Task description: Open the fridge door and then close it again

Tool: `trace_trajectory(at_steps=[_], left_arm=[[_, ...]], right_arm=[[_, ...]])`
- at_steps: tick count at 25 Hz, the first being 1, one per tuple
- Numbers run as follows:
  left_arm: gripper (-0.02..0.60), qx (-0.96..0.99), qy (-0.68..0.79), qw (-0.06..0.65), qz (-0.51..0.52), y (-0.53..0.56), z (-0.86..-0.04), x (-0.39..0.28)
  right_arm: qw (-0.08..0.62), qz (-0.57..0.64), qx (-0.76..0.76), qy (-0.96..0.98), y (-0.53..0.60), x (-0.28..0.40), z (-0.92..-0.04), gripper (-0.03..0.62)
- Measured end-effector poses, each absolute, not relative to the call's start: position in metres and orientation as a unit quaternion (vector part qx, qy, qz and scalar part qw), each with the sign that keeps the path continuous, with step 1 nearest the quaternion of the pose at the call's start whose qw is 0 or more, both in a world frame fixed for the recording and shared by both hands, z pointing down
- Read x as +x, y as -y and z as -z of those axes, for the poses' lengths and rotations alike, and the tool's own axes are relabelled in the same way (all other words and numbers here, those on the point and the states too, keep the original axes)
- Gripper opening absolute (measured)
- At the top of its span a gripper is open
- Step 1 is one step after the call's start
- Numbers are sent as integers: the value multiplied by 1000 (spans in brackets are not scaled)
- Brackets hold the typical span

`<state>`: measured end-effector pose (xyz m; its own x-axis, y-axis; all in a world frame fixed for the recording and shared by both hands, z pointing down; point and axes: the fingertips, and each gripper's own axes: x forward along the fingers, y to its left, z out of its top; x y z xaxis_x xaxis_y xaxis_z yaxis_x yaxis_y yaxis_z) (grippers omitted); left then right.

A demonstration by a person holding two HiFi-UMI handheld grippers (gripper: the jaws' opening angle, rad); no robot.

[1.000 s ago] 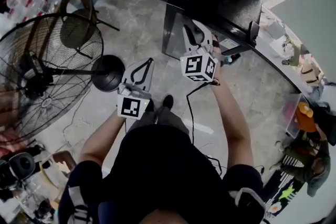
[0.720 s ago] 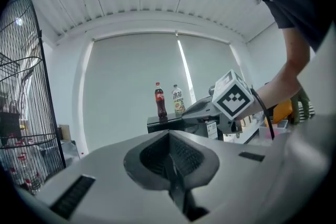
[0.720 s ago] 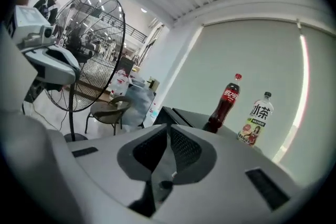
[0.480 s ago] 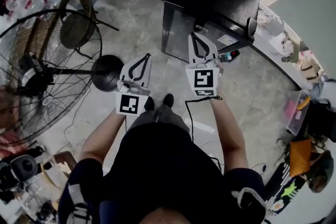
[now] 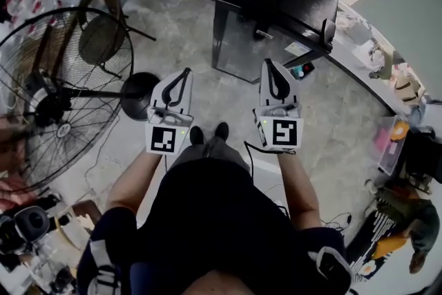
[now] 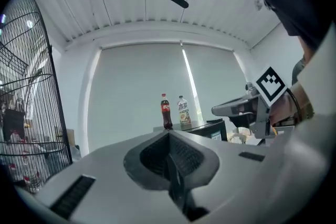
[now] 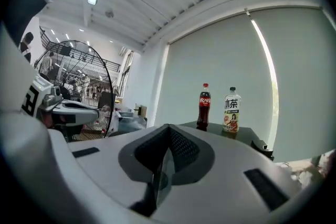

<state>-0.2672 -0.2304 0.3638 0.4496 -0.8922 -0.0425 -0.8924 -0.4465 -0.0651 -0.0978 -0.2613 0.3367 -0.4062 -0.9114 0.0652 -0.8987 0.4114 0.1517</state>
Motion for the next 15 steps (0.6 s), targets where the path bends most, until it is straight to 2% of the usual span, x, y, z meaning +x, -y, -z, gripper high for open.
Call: trace_trajectory(at_steps=[15], left_arm=[[23, -836, -545, 65, -29, 210, -331, -290]], right_arm=[[52, 45, 589, 805, 202, -64, -326, 17]])
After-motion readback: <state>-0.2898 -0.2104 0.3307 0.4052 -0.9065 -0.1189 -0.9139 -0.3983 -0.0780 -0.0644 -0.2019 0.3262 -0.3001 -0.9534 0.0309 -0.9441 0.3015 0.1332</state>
